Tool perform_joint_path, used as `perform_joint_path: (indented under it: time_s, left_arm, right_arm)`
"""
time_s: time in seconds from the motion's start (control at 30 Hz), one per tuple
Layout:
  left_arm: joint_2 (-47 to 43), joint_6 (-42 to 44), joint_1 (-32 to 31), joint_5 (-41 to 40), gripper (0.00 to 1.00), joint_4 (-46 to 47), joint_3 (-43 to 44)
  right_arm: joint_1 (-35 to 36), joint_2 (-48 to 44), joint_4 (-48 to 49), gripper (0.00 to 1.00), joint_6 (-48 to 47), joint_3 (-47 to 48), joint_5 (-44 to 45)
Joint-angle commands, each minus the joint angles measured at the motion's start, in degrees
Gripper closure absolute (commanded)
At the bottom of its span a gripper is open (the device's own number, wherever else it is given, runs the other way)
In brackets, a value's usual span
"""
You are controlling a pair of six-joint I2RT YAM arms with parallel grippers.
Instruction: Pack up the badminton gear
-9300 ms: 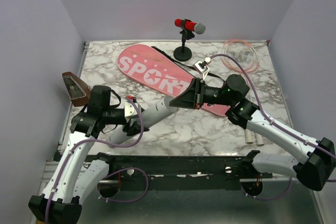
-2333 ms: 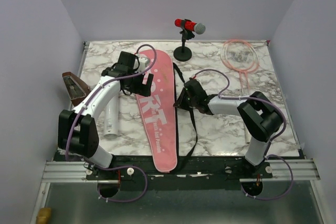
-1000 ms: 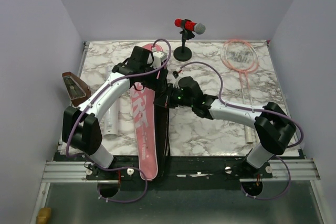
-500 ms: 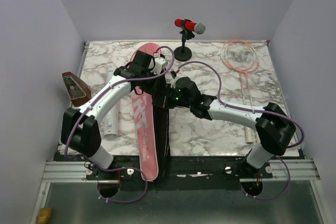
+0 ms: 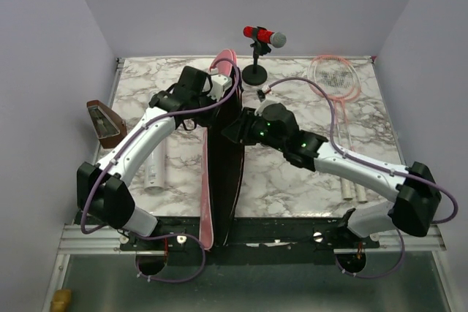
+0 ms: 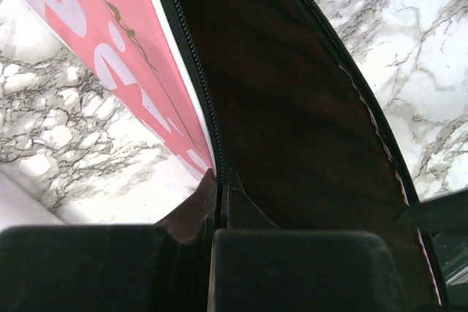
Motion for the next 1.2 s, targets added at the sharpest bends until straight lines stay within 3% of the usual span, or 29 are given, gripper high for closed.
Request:
perform_joint_path:
  time_s: [0.0,0.23,0.6,0.73,0.9,0.97,1.17]
  left_arm:
    - [-3.6,-0.1,0.0,0.6,1.0,-1.3,1.6]
    - [-5.0,-0.5,0.0,1.7,1.0,-1.5,0.5]
    - [-8.4,1.2,0.0,7.3,1.0,-1.8,-1.9]
    - [-9.2,1.2,0.4,9.2,1.0,-1.0,-2.5]
    - [-9.2,1.3,2.5,12.1,1.0,-0.6,-2.8]
    - [-8.8,1.8,3.9,12.3,1.0,-0.4,-2.8]
    - [-7.2,3.0,8.1,9.6,1.0,0.3,-2.4]
  right_arm:
    - [0.3,-4.9,-11.0,0.49,-2.6,1.5,13.0]
    - [0.3,0.1,-18.9,0.41,-3.4,4.9,18.9]
    - [0.2,4.4,-15.9,0.41,-5.9,4.9,21.9]
    - [0.1,6.1,-10.6,0.49,-5.5,3.4,16.9]
    - [0.1,6.7,-11.5,0.81,-4.5,3.5,17.6]
    - [0.2,4.8,-13.0,0.89,-4.7,3.4,19.4]
    - [0.1,-0.7,-16.4,0.91,-5.7,2.0,22.8]
